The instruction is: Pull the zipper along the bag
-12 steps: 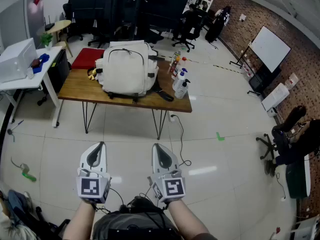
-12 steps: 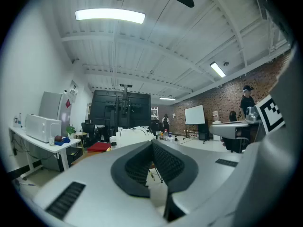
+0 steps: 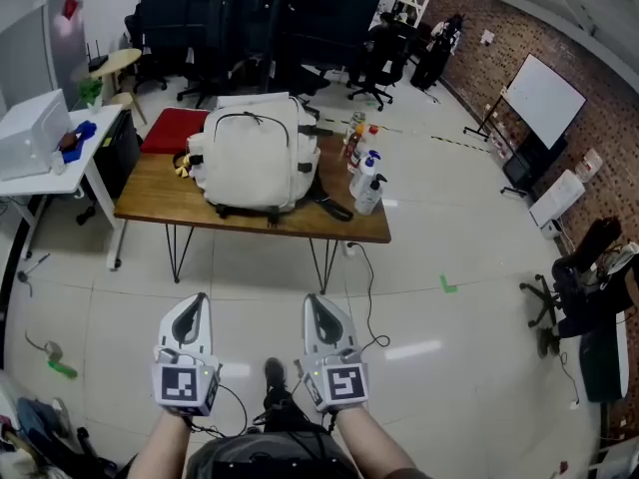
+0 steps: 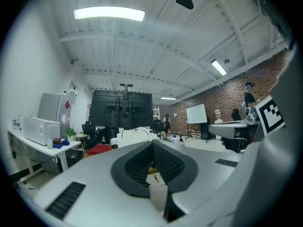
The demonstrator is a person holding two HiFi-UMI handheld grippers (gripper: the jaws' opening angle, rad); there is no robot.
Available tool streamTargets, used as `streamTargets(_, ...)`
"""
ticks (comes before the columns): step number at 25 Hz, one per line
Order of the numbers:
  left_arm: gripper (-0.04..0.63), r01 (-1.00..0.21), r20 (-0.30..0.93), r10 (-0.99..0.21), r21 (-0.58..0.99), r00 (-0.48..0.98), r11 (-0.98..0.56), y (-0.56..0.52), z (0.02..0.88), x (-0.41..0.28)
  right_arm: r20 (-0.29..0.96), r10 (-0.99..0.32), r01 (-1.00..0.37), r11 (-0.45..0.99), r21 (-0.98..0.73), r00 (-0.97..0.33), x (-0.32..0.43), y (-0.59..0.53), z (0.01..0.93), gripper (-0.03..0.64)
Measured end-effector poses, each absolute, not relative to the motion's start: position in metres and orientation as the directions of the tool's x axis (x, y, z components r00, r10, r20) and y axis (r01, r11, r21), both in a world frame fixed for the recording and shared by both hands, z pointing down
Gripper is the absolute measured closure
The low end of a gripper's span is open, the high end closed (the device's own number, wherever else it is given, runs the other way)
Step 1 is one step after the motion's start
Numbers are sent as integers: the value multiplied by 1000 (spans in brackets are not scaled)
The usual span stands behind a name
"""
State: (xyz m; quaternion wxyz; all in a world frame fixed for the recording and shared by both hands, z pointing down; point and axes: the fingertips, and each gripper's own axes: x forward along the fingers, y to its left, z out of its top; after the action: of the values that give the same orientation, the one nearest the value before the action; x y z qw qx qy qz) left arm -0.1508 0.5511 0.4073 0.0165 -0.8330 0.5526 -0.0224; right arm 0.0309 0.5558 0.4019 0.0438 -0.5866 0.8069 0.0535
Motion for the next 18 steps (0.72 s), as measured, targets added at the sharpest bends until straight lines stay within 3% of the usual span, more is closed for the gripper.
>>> streamTargets(9, 558, -934, 46, -938, -87, 343, -346, 420, 396, -123, -149, -939, -948, 317, -30, -309, 70, 413, 396, 600)
streamTargets(18, 558, -935, 51, -940, -97, 338, -341, 308, 391, -79, -149, -916, -927, 375, 14, -373, 98, 302, 392, 600)
